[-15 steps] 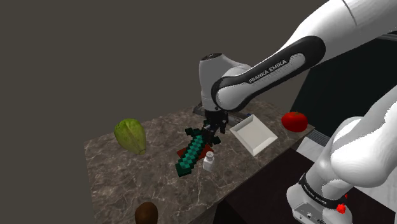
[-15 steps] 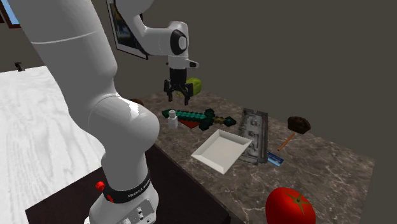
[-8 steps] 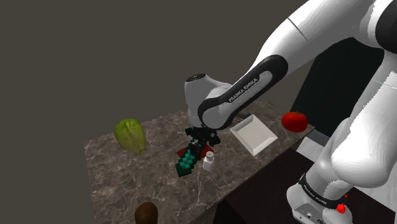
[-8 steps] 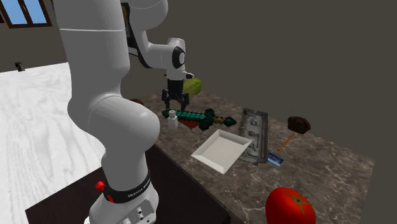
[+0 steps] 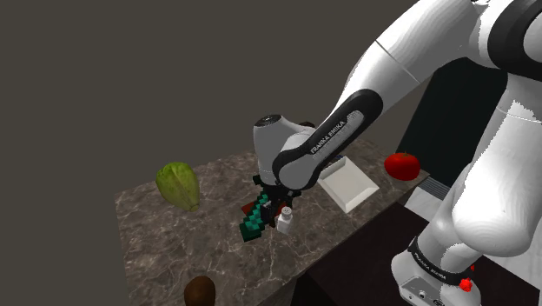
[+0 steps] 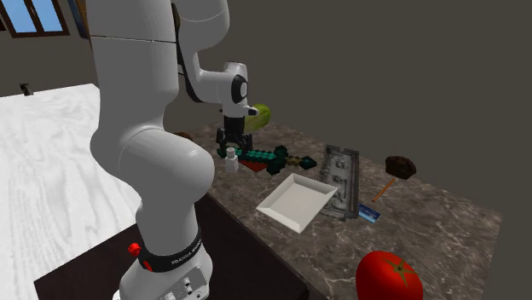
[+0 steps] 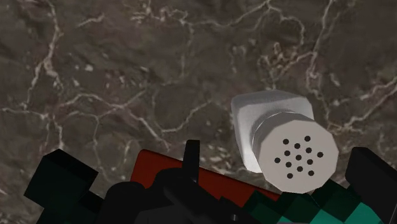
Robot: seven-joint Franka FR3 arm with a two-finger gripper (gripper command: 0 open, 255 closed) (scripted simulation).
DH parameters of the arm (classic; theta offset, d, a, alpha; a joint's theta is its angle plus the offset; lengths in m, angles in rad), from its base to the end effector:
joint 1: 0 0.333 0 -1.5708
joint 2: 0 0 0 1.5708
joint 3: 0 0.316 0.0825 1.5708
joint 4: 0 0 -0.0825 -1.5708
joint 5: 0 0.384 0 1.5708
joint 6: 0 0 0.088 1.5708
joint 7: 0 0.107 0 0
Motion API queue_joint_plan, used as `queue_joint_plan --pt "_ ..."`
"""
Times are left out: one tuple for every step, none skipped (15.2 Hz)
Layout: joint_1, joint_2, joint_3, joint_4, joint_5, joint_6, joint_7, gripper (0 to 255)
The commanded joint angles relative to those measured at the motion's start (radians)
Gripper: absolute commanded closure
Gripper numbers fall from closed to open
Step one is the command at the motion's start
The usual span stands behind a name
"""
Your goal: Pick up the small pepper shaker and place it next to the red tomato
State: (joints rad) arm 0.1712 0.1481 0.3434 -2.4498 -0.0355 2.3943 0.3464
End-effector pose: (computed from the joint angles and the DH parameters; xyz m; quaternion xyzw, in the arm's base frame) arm 0.4014 0.2307 0.2289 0.9903 0.0984 -0.0940 0.0276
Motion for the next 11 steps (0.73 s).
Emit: queue_joint_plan --pt "0.000 0.002 0.000 0.000 -0.001 0.002 0.001 0" --pt "0.000 0.002 0.000 0.000 -0.001 0.002 0.001 0" --pt "0.000 0.002 0.000 0.000 -0.001 0.002 0.001 0" --pt "0.000 0.002 0.000 0.000 -0.001 0.002 0.001 0" --pt "0.000 0.002 0.000 0.000 -0.001 0.002 0.001 0" --pt "0.000 0.002 0.000 0.000 -0.001 0.002 0.001 0" --pt "0.000 0.002 0.000 0.000 -0.001 0.002 0.001 255" --pt "0.000 0.002 0.000 0.000 -0.001 0.002 0.001 255" --pt "0.000 0.002 0.000 0.000 -0.001 0.002 0.001 255" --pt "0.000 0.002 0.000 0.000 -0.001 0.002 0.001 255" --pt "0.000 0.002 0.000 0.000 -0.001 0.002 0.001 255"
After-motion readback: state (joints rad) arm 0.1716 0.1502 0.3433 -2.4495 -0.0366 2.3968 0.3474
